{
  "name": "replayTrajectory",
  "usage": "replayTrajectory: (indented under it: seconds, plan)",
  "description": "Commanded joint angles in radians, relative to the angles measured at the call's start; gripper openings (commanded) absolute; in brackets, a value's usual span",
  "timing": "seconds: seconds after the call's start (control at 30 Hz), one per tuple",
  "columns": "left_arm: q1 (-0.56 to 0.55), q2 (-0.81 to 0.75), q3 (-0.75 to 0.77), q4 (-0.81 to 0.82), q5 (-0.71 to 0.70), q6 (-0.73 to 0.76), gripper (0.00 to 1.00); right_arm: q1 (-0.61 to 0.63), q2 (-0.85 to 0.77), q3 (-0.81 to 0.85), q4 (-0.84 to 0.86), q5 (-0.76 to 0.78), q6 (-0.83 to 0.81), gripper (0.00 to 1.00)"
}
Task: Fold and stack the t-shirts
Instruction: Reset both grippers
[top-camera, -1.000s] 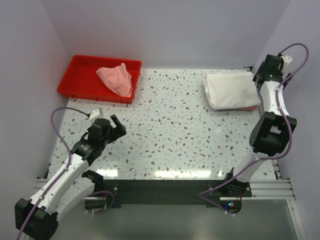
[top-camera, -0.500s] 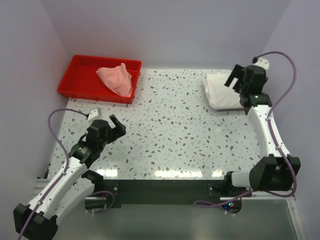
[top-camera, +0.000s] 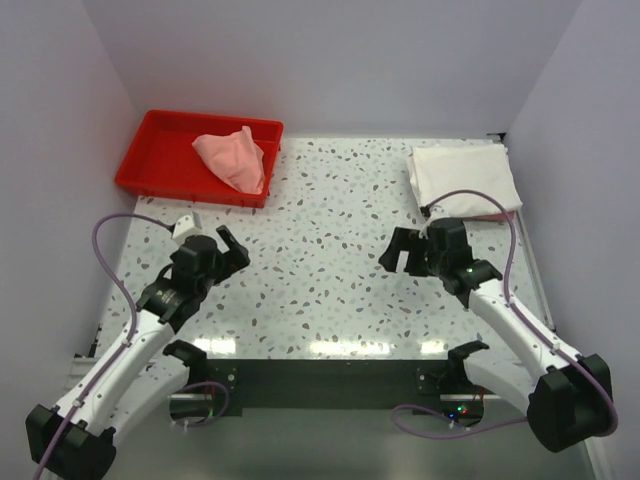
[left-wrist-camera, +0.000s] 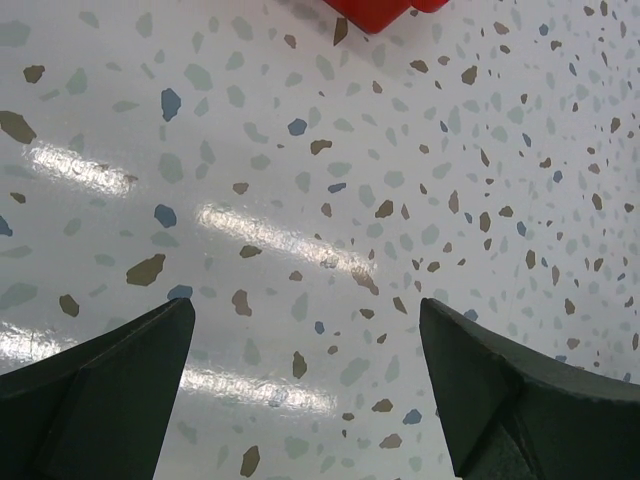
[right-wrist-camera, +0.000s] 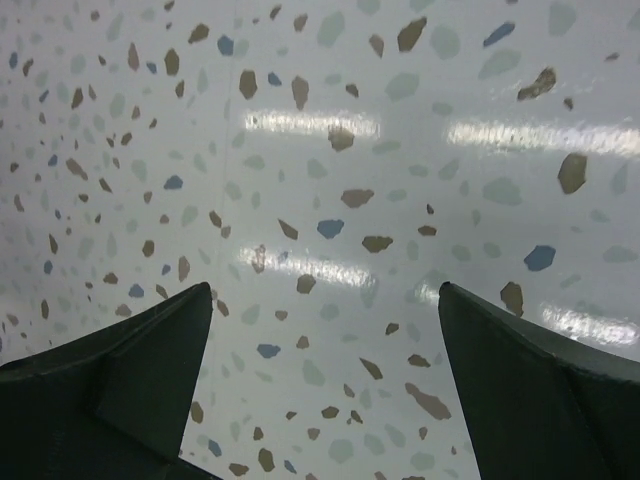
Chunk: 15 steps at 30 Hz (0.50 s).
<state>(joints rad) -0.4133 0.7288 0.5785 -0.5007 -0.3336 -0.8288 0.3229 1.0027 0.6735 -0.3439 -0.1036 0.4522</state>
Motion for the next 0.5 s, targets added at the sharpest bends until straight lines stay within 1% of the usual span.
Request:
replayTrajectory:
  seconds: [0.0,0.03,0.07,0.17,0.27,0.47]
  plan:
    - [0.004,-0.003,0.055,-0.019,-0.056,-0.015,1.00,0.011,-0.039,-0.096,0.139,-0.081,0.078,0.99]
    - [0.004,-0.005,0.061,-0.022,-0.062,-0.018,1.00,0.011,-0.050,-0.116,0.157,-0.044,0.091,0.99]
    - [0.004,-0.017,0.061,-0.025,-0.064,-0.020,1.00,0.010,-0.059,-0.146,0.172,-0.035,0.095,0.99]
    - [0.004,-0.038,0.061,-0.036,-0.084,-0.036,1.00,0.010,-0.098,-0.163,0.210,-0.013,0.100,0.99]
    - [0.004,-0.049,0.060,-0.058,-0.113,-0.061,1.00,0.011,-0.127,-0.160,0.195,0.018,0.095,0.99]
    - [0.002,-0.042,0.047,-0.050,-0.087,-0.055,1.00,0.011,-0.148,-0.140,0.155,0.031,0.079,0.99]
